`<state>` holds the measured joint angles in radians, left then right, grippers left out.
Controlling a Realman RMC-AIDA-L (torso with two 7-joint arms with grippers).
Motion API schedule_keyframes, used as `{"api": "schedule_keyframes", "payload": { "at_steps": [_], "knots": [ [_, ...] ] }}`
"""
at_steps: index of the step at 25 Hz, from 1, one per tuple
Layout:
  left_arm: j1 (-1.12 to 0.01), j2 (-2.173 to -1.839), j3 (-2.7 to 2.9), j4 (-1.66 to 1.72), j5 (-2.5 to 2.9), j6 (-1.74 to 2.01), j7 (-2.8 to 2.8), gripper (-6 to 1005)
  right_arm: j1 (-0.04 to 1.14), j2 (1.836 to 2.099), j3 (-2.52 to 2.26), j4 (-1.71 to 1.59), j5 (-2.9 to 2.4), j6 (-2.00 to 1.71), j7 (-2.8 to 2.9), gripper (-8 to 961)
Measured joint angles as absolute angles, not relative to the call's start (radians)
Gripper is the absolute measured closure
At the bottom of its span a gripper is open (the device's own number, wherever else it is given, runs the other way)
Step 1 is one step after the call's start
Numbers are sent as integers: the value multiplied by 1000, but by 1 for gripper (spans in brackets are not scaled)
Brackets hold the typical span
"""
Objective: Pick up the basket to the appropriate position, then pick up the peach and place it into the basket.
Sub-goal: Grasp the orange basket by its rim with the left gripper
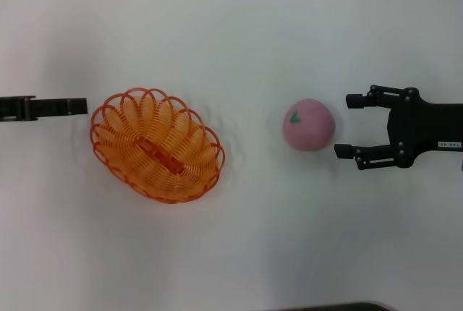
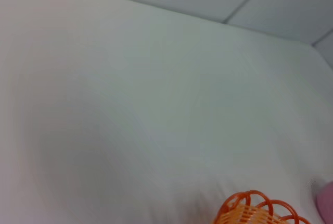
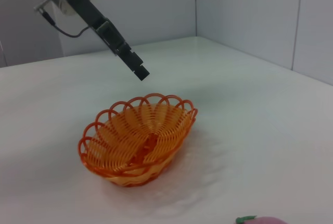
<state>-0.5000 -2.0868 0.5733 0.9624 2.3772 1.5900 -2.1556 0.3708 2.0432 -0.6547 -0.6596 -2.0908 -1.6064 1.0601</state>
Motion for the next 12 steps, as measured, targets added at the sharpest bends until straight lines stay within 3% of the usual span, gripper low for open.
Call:
{"api": "schedule_keyframes", "payload": {
  "at_steps": [7,12],
  "knots": [
    [-515,-2103,772,1071,2408,1521,-2225,187,376,2043,-656,-660,-2091,-1608,1065,29],
    [-547,-2132,882,1131,2502,1470,-2259,188,379,2043,-657,-660,-2093,-1608,1074,29]
  ]
}}
